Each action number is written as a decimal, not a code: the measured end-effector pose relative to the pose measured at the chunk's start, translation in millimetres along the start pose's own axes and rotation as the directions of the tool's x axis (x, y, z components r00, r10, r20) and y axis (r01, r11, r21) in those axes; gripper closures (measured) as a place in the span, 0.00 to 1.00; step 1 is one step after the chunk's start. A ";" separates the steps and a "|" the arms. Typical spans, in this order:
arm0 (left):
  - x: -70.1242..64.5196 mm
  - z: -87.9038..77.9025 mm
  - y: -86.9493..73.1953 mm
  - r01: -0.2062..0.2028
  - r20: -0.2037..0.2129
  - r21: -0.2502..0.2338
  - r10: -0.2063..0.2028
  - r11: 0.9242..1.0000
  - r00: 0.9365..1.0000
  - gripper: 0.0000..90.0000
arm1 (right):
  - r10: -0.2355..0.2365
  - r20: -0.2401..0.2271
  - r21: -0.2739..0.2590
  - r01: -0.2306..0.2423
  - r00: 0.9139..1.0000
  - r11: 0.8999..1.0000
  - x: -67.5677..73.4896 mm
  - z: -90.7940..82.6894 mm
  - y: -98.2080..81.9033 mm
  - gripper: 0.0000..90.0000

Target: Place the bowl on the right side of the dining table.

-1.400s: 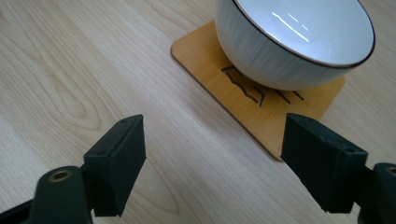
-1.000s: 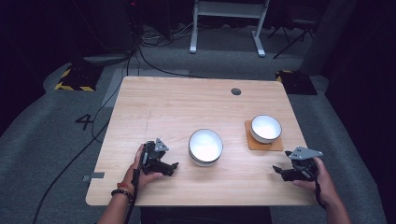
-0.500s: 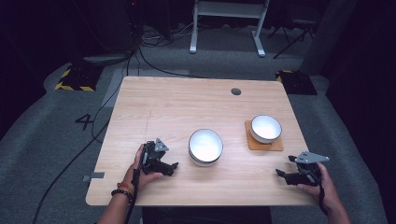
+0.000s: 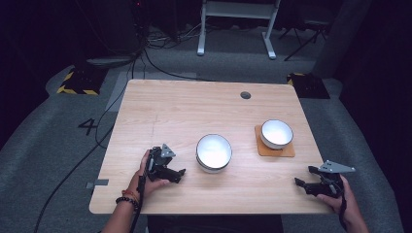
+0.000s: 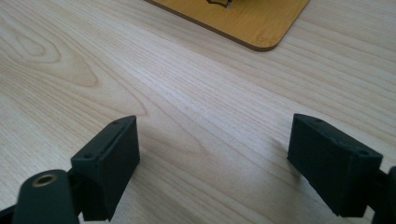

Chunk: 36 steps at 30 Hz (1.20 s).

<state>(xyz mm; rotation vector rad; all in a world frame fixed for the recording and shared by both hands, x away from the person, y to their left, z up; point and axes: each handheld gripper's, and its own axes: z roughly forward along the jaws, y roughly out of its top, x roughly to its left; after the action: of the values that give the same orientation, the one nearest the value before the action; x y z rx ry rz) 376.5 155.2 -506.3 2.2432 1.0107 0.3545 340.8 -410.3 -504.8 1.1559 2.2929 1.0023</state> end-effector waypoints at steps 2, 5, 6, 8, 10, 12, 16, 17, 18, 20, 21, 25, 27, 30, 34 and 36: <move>0.0 0.0 0.0 -0.001 0.000 0.001 0.001 1.000 1.000 0.00 | -0.001 -0.002 0.001 0.001 1.000 1.000 -0.2 -0.3 0.0 0.19; 0.2 -0.3 0.0 -0.004 0.000 0.004 0.004 1.000 1.000 0.00 | 0.000 -0.002 0.000 0.000 1.000 1.000 0.0 0.0 -0.1 0.18; 0.0 -0.3 -0.1 -0.002 0.001 0.004 0.002 1.000 1.000 0.00 | -0.001 -0.003 0.001 0.001 1.000 1.000 -0.1 -0.1 0.0 0.18; -0.1 -0.8 -0.2 -0.003 0.002 0.007 0.003 1.000 1.000 0.00 | -0.003 -0.004 0.001 0.003 1.000 1.000 -0.2 0.1 0.2 0.18; -0.3 -0.6 -0.3 -0.001 0.005 0.006 0.001 1.000 1.000 0.01 | -0.002 -0.005 0.001 0.002 1.000 1.000 0.0 0.2 0.2 0.19; -0.7 -0.5 -0.6 0.004 0.008 0.008 -0.004 1.000 1.000 0.01 | 0.000 -0.006 0.002 0.000 1.000 1.000 0.3 0.3 0.4 0.18; -0.6 -0.7 -0.5 0.005 0.010 0.012 -0.005 1.000 1.000 0.00 | -0.005 -0.011 0.000 0.005 1.000 1.000 0.0 1.2 1.1 0.19; -0.2 -0.5 -0.4 0.000 0.011 0.009 0.000 1.000 1.000 0.00 | -0.004 -0.012 0.000 0.004 1.000 1.000 0.1 1.3 1.2 0.19; -0.2 -0.5 -0.4 0.000 0.011 0.009 0.000 1.000 1.000 0.00 | -0.005 -0.012 0.000 0.005 1.000 1.000 0.1 1.5 1.4 0.19; -0.2 -0.5 -0.4 0.000 0.011 0.009 0.000 1.000 1.000 0.00 | -0.005 -0.012 0.000 0.005 1.000 1.000 0.0 1.5 1.4 0.19; -0.2 -0.5 -0.4 0.000 0.011 0.009 0.000 1.000 1.000 0.00 | -0.005 -0.012 0.000 0.005 1.000 1.000 0.1 1.5 1.4 0.19; -0.3 -0.5 -0.4 0.000 0.011 0.009 0.000 1.000 1.000 0.00 | -0.005 -0.012 0.000 0.005 1.000 1.000 0.1 1.5 1.4 0.19; -0.2 -0.5 -0.4 0.000 0.011 0.009 0.000 1.000 1.000 0.00 | -0.005 -0.012 0.000 0.005 1.000 1.000 0.0 1.5 1.4 0.19; -0.4 -0.6 -0.4 0.002 0.011 0.011 -0.003 1.000 1.000 0.00 | -0.005 -0.012 0.000 0.005 1.000 1.000 0.0 1.5 1.4 0.19; -0.3 -0.6 -0.4 0.002 0.010 0.011 -0.002 1.000 1.000 0.00 | -0.005 -0.012 0.000 0.005 1.000 1.000 0.0 1.5 1.4 0.19; -0.4 -0.4 -0.5 0.003 0.009 0.009 -0.003 1.000 1.000 0.00 | -0.005 -0.012 0.000 0.005 1.000 1.000 0.0 1.5 1.4 0.19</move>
<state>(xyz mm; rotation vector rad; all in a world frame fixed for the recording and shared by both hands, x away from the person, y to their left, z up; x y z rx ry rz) 375.8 155.4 -506.3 2.2490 1.0126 0.3391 342.5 -409.1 -504.8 1.1466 2.3040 1.0103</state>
